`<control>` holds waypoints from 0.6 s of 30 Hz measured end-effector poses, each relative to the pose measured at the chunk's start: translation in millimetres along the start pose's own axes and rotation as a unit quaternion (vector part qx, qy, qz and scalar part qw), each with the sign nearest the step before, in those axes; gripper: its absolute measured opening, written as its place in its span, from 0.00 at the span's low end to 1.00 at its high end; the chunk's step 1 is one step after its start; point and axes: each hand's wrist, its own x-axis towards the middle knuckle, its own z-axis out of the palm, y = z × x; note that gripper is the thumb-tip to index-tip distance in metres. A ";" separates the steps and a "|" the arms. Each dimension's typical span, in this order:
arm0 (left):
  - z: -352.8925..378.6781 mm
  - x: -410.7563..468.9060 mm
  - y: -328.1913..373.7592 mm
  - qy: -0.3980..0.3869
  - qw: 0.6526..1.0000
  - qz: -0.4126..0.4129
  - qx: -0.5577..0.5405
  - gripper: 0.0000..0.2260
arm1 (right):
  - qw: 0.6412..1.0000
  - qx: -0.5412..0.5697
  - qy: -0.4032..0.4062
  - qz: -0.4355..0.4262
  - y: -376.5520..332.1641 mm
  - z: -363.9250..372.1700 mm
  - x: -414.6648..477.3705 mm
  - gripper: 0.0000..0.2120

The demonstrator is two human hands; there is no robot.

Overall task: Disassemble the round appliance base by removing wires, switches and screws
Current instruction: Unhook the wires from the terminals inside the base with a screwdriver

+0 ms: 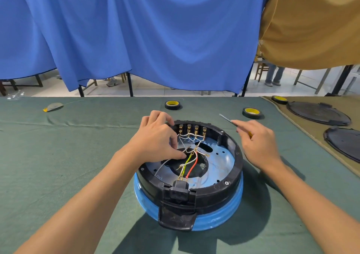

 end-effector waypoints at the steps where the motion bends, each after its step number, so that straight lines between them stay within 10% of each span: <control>1: -0.5 -0.2 0.9 -0.006 1.000 0.004 0.009 0.12 | 1.000 0.003 0.015 0.001 2.0 -0.3 -2.7 0.14; 18: -22.1 8.8 19.5 0.070 0.993 -0.049 -0.087 0.14 | 0.993 0.061 0.069 0.077 -3.6 -0.7 -15.0 0.12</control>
